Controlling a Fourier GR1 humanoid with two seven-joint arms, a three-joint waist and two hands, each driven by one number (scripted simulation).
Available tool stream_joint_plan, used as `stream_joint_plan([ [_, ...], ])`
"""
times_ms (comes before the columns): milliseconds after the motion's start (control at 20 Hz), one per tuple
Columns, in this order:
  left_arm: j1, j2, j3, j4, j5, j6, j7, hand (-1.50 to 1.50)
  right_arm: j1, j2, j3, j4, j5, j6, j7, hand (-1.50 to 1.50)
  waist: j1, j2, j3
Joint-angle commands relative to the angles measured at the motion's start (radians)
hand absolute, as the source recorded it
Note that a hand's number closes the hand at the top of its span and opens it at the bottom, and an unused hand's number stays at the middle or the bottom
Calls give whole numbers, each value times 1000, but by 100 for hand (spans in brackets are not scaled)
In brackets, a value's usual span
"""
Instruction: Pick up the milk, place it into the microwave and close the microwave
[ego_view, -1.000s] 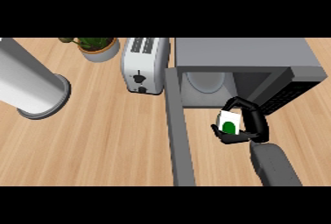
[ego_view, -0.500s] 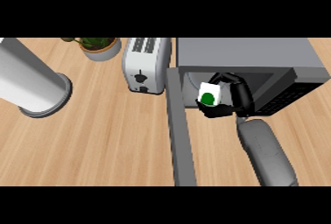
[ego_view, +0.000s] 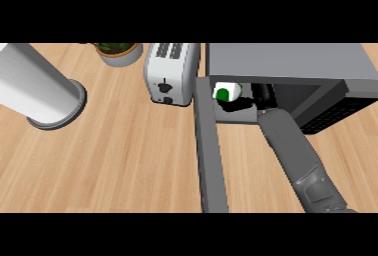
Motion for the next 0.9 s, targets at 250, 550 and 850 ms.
stream_joint_plan([
  [250,-70,18,-36,33,-26,13,29,-150,-205,-52,-84,290,28,-127,-42,150,29,19,-1],
  [550,-66,-5,-53,23,-42,-13,8,-150,-232,-97,-110,327,48,-295,-86,150,56,30,0],
  [850,-98,16,-53,32,-49,-1,17,-150,-269,-145,-77,402,106,-346,-101,150,76,41,1],
])
